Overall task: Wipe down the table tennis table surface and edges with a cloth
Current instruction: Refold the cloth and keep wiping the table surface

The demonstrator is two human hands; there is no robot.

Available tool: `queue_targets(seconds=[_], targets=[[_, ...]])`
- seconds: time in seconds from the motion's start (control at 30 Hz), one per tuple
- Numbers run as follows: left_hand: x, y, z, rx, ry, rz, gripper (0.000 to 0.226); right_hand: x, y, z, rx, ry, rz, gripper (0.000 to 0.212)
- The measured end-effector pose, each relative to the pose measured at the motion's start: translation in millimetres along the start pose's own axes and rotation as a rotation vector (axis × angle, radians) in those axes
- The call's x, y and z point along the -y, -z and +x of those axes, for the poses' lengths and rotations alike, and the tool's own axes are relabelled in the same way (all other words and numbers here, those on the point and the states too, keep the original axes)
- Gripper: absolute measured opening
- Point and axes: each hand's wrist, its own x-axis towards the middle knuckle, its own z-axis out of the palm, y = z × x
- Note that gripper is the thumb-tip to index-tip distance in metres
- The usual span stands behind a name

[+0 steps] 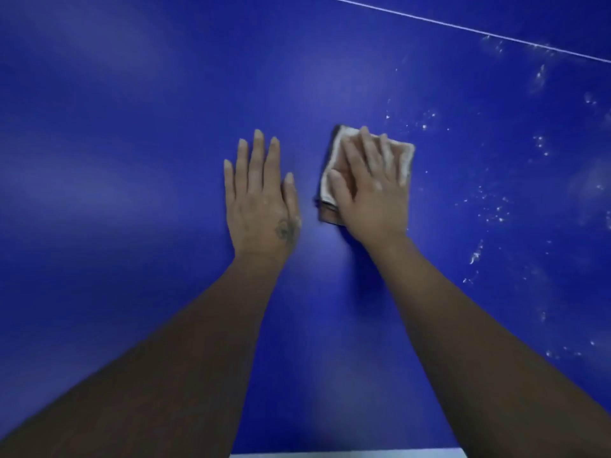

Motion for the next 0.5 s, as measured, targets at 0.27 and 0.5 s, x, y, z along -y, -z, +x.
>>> queue_targets(seconds=[0.27, 0.5], targets=[[6, -18, 6, 0.011, -0.002, 0.230, 0.061, -73, 14, -30, 0.000, -0.203, -0.101, 0.061], [10, -23, 8, -0.054, -0.003, 0.195, 0.055, 29, -7, 35, 0.011, 0.050, 0.014, 0.062]])
